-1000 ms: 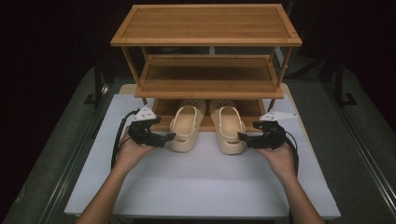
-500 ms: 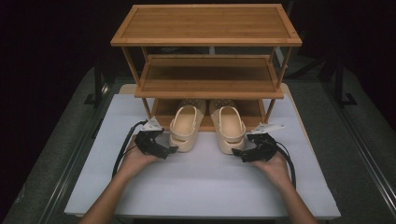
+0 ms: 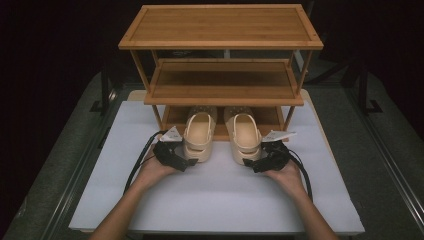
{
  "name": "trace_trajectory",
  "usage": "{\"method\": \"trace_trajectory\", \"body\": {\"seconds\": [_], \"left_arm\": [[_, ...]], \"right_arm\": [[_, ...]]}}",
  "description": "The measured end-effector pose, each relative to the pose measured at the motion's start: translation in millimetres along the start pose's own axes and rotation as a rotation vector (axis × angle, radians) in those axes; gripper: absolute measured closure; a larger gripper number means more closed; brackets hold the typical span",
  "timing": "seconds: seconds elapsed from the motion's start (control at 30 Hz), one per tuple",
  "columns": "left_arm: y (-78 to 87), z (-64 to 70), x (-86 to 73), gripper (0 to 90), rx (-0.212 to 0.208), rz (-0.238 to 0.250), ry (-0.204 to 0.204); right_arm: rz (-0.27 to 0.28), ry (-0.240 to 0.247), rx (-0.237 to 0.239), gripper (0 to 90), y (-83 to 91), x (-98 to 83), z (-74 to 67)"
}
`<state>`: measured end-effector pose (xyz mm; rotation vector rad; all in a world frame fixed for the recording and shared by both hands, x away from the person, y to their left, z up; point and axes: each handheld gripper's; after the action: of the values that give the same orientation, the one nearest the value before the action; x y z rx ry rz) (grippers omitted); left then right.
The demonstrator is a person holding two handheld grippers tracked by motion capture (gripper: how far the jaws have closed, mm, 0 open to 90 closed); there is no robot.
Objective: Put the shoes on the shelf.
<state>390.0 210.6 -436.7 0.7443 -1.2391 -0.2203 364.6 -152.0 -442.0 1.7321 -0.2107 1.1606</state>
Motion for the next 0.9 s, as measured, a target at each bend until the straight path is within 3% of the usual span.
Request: {"method": "trace_trajectory", "body": {"seconds": [0.33, 0.9], "left_arm": [[-5.7, 0.2, 8.4, 0.0, 0.0, -0.015, -0.011], [-29.4, -7.6, 25.9, 0.0, 0.013, -0.009, -0.01]], "right_arm": [[-0.007, 0.017, 0.015, 1.1, -15.5, 13.9, -8.1], [-0.006, 0.016, -0.017, 1.0, -35.9, 29.1, -15.7]]}}
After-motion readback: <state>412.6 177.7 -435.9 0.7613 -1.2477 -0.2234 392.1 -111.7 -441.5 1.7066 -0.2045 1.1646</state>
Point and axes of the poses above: each handheld gripper's, and its own axes: y roughly backward along the jaws, x roughly out of its top, z roughly to its right, and after that the axes turned 10 degrees about -x, right-handed
